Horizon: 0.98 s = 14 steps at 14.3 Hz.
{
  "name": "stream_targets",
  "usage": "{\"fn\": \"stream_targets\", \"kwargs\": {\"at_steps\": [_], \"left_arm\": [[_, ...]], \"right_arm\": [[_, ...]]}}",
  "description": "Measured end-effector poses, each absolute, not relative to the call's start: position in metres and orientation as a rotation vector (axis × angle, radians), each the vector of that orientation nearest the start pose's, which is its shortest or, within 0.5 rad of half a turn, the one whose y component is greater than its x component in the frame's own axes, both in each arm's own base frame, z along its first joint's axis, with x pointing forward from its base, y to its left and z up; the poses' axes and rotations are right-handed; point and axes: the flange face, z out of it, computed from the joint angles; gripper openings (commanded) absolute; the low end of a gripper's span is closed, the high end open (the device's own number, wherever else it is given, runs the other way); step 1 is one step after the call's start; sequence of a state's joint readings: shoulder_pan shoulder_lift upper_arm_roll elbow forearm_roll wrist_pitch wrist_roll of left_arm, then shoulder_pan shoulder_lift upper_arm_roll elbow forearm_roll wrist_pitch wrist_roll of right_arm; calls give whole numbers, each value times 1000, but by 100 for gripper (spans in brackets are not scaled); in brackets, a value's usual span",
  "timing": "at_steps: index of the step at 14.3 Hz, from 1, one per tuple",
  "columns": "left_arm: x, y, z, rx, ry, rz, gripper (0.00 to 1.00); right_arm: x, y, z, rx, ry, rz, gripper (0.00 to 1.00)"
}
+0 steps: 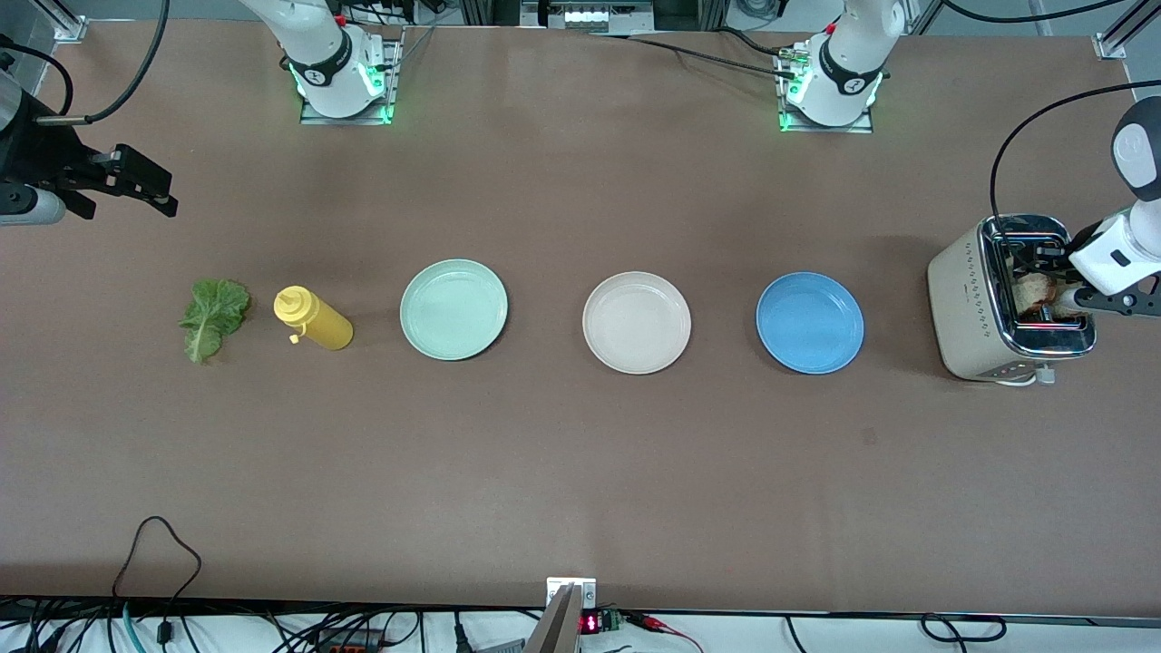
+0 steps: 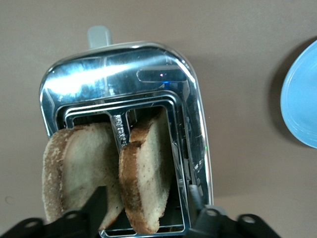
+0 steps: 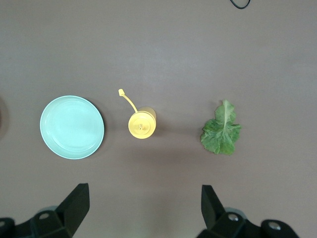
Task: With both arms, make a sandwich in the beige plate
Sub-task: 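Grasp one toast slice in the toaster with the left gripper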
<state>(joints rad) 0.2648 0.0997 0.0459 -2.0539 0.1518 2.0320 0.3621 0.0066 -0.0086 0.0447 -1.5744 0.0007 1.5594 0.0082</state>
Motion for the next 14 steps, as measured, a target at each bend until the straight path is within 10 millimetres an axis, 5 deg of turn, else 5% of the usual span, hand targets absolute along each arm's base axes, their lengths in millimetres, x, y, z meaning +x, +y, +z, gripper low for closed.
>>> {"fn": "stream_targets", "kwargs": {"at_steps": [2,3,5,11,14], "left_arm": [[522,179,377,-3040,187,255,38],[521,181,375,-3042,182,261,23],[518,183,371,-3045,174,273,10],[518,186,373,-3044,167,266,1],[524,181,393,-3040,178,260,1]], "right_arm": [[550,28,627,-3141,-65,10,100],[550,27,627,-3141,-64,10,100],[550,27,627,-3141,-64,10,100],[550,27,627,-3141,-64,10,100],[550,27,627,-3141,-64,11,100]]}}
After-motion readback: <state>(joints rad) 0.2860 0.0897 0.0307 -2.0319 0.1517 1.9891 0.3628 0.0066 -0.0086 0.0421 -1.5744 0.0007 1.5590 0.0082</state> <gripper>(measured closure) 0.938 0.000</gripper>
